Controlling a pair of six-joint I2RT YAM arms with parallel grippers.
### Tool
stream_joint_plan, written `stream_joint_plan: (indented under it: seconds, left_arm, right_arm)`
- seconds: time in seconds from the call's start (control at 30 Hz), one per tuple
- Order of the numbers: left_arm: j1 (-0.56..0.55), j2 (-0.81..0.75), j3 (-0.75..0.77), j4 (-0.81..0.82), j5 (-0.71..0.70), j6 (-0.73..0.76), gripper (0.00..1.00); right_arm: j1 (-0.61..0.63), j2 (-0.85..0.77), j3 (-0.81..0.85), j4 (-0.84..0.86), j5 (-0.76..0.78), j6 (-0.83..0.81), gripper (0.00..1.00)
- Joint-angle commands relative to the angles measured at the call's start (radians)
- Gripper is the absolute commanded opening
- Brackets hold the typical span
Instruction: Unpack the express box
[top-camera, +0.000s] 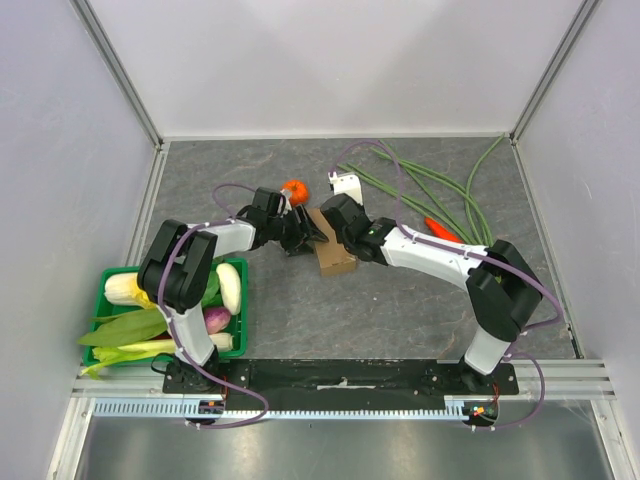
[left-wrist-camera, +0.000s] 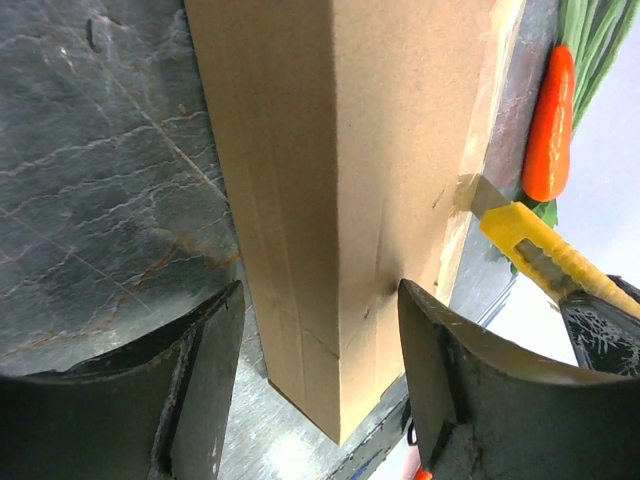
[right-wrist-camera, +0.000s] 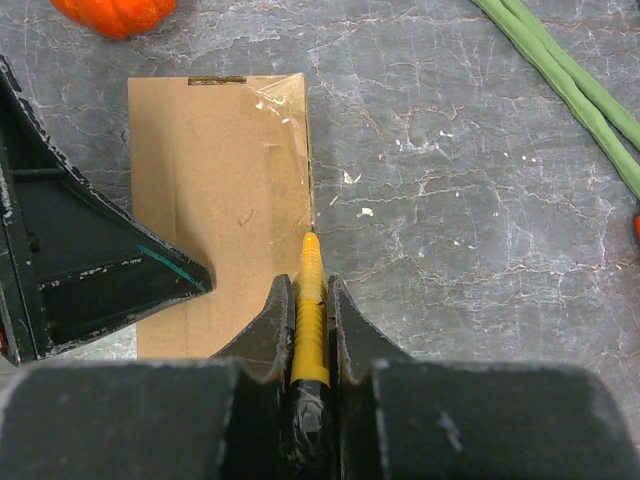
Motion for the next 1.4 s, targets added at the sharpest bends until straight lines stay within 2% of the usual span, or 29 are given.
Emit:
stream_joint_plan:
  seconds: [0.0, 0.1, 0.2, 0.23, 0.3, 0.33, 0.43, 0.57, 0.93, 1.37]
  left_arm:
    - [-0.006, 0.010, -0.015, 0.119, 0.027, -0.046, 0.68]
    - [-0.008, 0.035, 0.006, 0.107, 0.027, -0.061, 0.68]
    - [-0.006, 0.050, 0.040, 0.041, -0.002, -0.074, 0.62]
    - [-0.005, 0.061, 0.055, 0.000, -0.011, -0.075, 0.55]
    - [-0.003, 0.064, 0.066, -0.047, -0.045, -0.080, 0.47]
    - [-0.003, 0.061, 0.067, -0.062, -0.060, -0.092, 0.40]
    - [0.000, 0.049, 0.051, -0.091, -0.112, -0.129, 0.30]
    - [-0.003, 0.032, 0.025, -0.102, -0.183, -0.170, 0.27]
    - [-0.005, 0.018, 0.005, -0.120, -0.270, -0.227, 0.24]
    - [-0.011, 0.013, 0.006, -0.125, -0.289, -0.252, 0.23]
  right_arm:
    - [0.003, 0.032, -0.047, -0.054, -0.118, -0.010, 0.00]
    - [0.003, 0.032, -0.038, -0.051, -0.150, -0.033, 0.00]
    - [0.003, 0.032, -0.030, -0.051, -0.172, -0.044, 0.00]
    - [0.003, 0.030, -0.030, -0.053, -0.176, -0.047, 0.00]
    - [0.003, 0.027, -0.033, -0.054, -0.184, -0.045, 0.00]
    - [0.003, 0.024, -0.036, -0.059, -0.185, -0.045, 0.00]
    - [0.006, 0.010, -0.045, -0.092, -0.185, -0.025, 0.00]
    - [0.010, -0.028, -0.056, -0.143, -0.189, 0.025, 0.00]
    - [0.027, -0.094, -0.051, -0.269, -0.205, 0.094, 0.00]
    - [0.027, -0.088, 0.008, -0.327, -0.248, 0.122, 0.00]
